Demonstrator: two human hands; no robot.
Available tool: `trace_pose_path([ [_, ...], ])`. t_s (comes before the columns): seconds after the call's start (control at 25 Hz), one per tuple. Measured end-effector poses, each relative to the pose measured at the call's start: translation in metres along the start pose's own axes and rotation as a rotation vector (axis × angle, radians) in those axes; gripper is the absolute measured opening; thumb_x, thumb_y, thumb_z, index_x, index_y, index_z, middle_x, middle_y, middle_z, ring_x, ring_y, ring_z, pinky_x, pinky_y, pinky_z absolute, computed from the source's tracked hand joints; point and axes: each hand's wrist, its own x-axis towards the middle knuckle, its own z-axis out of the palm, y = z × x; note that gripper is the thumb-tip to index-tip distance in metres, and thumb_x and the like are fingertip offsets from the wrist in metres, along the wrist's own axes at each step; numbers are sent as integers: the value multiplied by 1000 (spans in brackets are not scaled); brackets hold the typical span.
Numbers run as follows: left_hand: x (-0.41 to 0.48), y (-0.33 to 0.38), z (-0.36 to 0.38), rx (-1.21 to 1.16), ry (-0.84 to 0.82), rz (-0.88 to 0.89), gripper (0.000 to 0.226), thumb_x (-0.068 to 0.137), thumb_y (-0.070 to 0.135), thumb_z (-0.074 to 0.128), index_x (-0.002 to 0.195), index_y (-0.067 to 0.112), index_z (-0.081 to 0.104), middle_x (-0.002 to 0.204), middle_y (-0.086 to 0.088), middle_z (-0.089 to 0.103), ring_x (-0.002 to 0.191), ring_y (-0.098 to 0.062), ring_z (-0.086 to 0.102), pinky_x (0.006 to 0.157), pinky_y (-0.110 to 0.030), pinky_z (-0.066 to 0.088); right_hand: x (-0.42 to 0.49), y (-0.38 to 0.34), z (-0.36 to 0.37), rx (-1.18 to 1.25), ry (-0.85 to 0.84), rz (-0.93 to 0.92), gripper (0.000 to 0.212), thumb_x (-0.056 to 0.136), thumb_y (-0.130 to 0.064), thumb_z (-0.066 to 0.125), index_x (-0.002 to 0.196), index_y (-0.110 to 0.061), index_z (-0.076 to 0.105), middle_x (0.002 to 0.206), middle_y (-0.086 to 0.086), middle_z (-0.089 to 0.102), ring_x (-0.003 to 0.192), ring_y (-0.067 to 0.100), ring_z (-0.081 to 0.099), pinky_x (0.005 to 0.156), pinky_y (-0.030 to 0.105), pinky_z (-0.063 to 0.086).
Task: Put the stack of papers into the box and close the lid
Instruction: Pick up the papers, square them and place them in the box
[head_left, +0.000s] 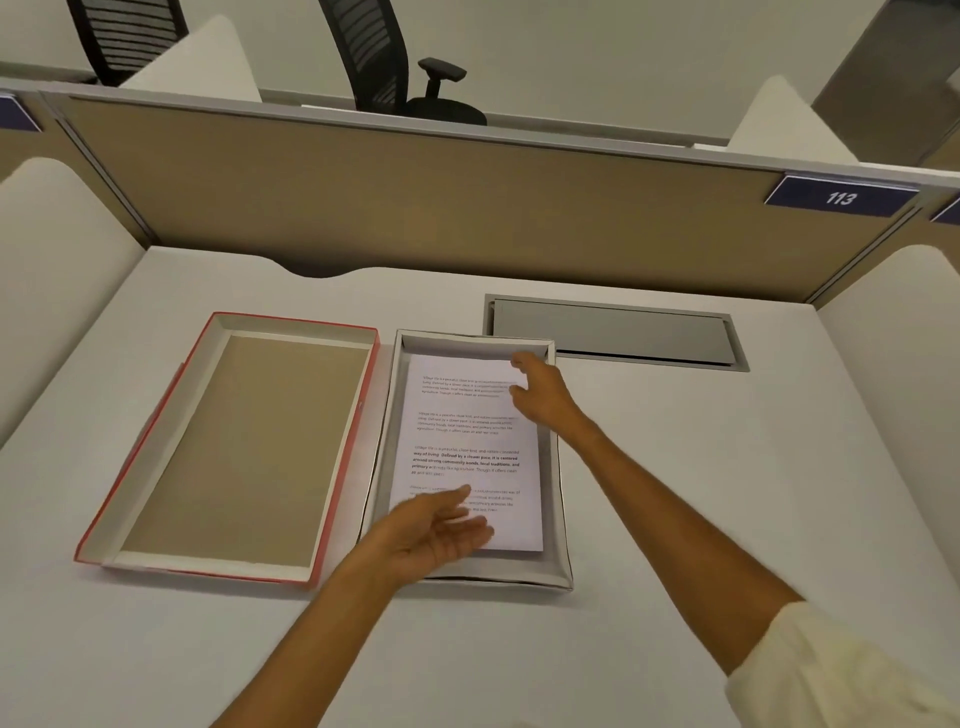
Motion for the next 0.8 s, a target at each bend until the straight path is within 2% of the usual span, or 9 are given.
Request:
trace_pose_path([
  [0.12,3,-22,-3,-191,-9,-96,42,84,-1,69,123,3,52,130,-32,49,114,-53,58,92,-59,53,28,-5,2,-137,-108,-53,47,93,-7,56,138,-9,44,137,14,55,123,30,54,90,26,44],
  [0.24,7,-28,-3,-218,-1,-111,41,82,-4,71,118,10,59,127,-32,58,116,-50,58,102,-60,46,49,-12,9,-216,-175,-66,50,93,-8,55,141,-12,43,142,12,50,128,30,50,101,36,45],
  [0.4,16,-23,3,-188,48,-129,31,80,-4,72,104,14,62,118,-23,61,122,-48,52,107,-61,40,71,-18,18,-314,-252,-87,48,92,-7,54,139,-9,47,142,12,51,127,31,49,104,38,42],
  [0.52,23,-20,5,-201,100,-164,29,80,-3,72,96,16,56,110,-21,57,123,-50,49,107,-60,40,84,-19,22,-365,-283,-119,32,92,-5,51,123,-7,59,126,15,61,115,31,57,97,38,47],
  [0.64,27,-19,3,-220,109,-180,32,80,-4,72,96,17,54,117,-23,55,121,-51,50,105,-61,42,91,-18,23,-369,-302,-148,25,93,-4,47,110,-5,66,113,15,67,105,32,62,93,39,51],
  [0.8,33,-21,1,-247,116,-167,33,80,-8,70,98,16,55,114,-24,59,117,-50,55,101,-61,45,96,-16,24,-353,-287,-144,32,98,-9,43,120,-7,67,124,12,66,111,29,61,100,34,47],
])
